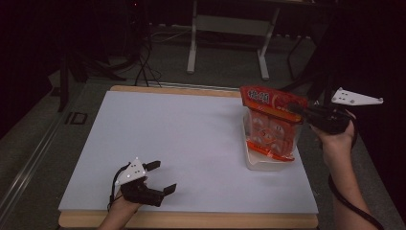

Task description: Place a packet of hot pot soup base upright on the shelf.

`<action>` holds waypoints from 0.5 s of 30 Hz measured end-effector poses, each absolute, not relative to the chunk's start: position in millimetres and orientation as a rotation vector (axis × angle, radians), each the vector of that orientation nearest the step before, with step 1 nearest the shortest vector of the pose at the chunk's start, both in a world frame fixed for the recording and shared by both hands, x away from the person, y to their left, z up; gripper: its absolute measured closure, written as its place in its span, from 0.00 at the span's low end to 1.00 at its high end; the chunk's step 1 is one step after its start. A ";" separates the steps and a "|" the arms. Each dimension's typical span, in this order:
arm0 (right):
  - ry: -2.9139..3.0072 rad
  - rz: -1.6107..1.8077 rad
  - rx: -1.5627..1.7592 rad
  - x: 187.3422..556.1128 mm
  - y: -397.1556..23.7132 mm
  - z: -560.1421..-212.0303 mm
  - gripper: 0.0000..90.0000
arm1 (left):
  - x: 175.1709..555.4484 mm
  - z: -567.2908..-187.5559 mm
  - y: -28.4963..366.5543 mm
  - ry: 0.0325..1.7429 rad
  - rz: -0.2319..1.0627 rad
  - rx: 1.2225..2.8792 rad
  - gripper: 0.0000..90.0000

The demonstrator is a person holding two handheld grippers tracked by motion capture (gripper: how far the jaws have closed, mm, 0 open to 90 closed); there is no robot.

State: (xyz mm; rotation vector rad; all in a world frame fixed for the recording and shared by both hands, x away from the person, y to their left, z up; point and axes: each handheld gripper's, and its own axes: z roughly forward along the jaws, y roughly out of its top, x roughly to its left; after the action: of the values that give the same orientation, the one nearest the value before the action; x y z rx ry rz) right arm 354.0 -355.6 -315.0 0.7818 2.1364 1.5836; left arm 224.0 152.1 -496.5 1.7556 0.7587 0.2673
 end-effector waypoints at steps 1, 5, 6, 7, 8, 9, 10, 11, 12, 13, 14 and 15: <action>2.139 1.585 0.783 354.3 -355.2 -316.6 1.00 | 224.0 -496.9 152.1 0.759 0.269 1.755 0.03; 2.143 1.562 0.805 354.8 -356.0 -323.9 1.00 | 224.1 -498.3 152.7 0.765 0.265 1.762 0.03; 2.147 1.563 0.808 354.6 -356.9 -325.8 1.00 | 224.1 -498.6 152.8 0.766 0.264 1.763 0.03; 2.149 1.558 0.810 354.4 -357.4 -327.8 1.00 | 224.2 -498.9 152.7 0.768 0.262 1.761 0.03; 2.150 1.557 0.813 354.1 -358.1 -330.0 1.00 | 224.3 -499.1 152.7 0.768 0.262 1.762 0.03; 2.149 1.562 0.818 353.8 -359.1 -332.2 1.00 | 224.4 -499.3 152.6 0.768 0.261 1.761 0.03; 2.146 1.574 0.824 353.5 -360.7 -334.2 1.00 | 224.5 -499.5 152.4 0.769 0.260 1.761 0.03; 2.144 1.581 0.829 353.5 -362.3 -336.1 1.00 | 224.7 -499.7 152.2 0.769 0.258 1.761 0.03; 2.139 1.580 0.834 353.0 -363.7 -337.9 1.00 | 224.7 -500.0 151.9 0.771 0.256 1.760 0.03; 2.134 1.585 0.841 352.5 -365.1 -339.9 1.00 | 224.7 -500.2 151.7 0.769 0.258 1.765 0.03; 2.136 1.584 0.847 352.4 -366.2 -342.4 1.00 | 224.8 -500.5 151.3 0.769 0.258 1.766 0.03; 2.142 1.575 0.854 352.2 -366.6 -345.2 1.00 | 224.8 -500.8 151.1 0.767 0.256 1.768 0.03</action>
State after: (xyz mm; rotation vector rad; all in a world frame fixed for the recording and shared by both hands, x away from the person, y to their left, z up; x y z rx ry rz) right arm 352.2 -366.6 -345.2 0.8544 2.1419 1.5746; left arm 224.8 151.1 -500.8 1.7677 0.7675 0.2562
